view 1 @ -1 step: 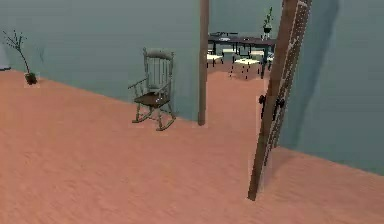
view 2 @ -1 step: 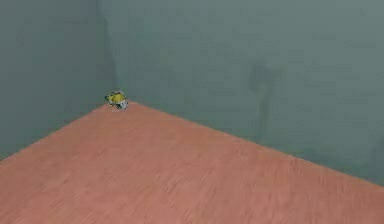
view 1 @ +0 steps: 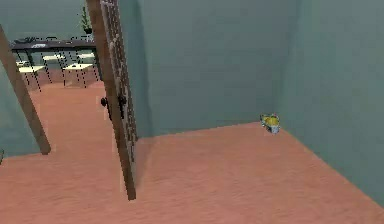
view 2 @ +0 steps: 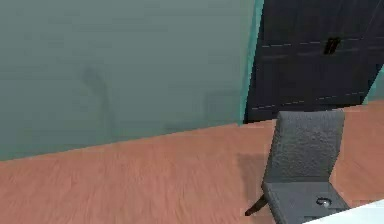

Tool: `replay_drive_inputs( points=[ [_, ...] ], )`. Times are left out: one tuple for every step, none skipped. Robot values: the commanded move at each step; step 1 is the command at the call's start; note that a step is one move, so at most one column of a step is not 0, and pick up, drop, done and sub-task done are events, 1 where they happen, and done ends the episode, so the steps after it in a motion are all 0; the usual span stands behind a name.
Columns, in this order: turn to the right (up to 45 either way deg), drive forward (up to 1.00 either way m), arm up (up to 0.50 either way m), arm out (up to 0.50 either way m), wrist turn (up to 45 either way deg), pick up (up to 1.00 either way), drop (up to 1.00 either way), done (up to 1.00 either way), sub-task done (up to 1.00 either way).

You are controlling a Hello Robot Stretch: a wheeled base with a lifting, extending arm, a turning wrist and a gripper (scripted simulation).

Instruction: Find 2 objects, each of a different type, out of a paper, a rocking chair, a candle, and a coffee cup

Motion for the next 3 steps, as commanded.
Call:
replay_drive_inputs(
  points=[
    [39.0, 0.00, 0.00, 0.00, 0.0, 0.00, 0.00, 0.00, 0.00],
    [0.0, 0.15, 0.00, 0.00, 0.0, 0.00, 0.00, 0.00, 0.00],
    [-45.0, 0.00, 0.00, 0.00, 0.0, 0.00, 0.00, 0.00, 0.00]
  ],
)
